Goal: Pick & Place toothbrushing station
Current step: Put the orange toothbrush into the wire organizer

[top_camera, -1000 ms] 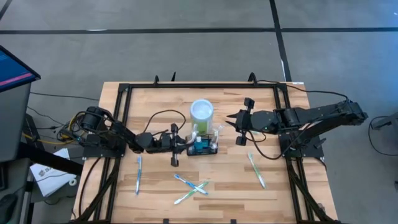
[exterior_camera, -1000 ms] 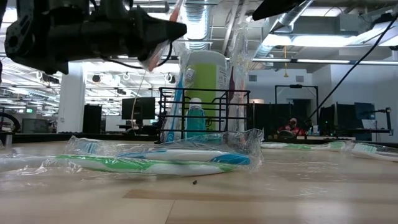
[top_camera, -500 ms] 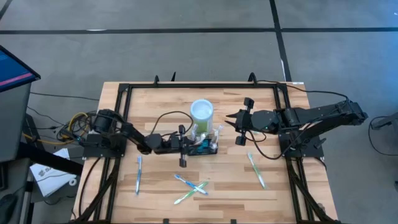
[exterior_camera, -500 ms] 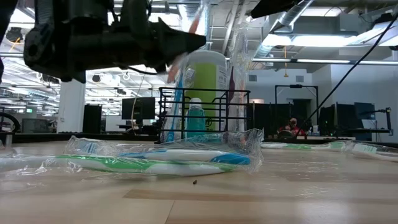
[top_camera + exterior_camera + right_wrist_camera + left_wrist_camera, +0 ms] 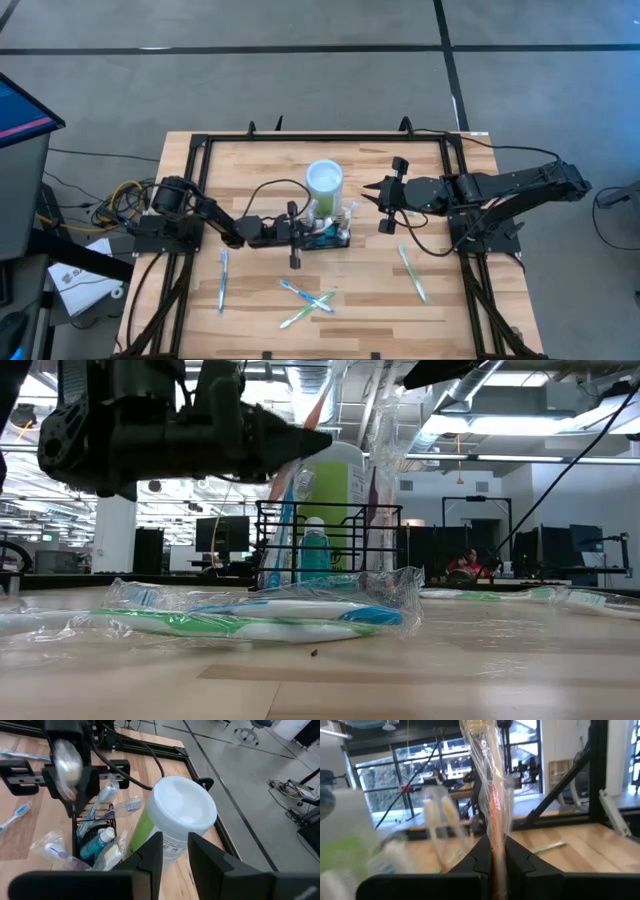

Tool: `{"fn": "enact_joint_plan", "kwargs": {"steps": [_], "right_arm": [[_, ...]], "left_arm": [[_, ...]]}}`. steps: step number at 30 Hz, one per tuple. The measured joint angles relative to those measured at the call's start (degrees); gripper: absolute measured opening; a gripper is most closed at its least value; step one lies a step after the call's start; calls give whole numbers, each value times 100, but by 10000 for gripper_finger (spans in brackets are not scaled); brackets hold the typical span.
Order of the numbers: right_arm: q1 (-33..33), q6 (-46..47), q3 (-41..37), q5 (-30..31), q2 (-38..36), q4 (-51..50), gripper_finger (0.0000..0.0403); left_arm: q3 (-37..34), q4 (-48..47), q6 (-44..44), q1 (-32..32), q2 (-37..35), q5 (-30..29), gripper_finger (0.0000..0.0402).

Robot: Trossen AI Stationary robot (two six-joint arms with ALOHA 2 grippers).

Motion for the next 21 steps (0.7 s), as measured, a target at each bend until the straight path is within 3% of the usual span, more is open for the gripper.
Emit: {"fn": "enact_joint_plan", "kwargs": {"steps": [21], "right_arm": [[0, 0, 0, -11, 1, -2, 82]], "left_arm": [[-51, 14, -259, 25, 0, 2, 46]]}}
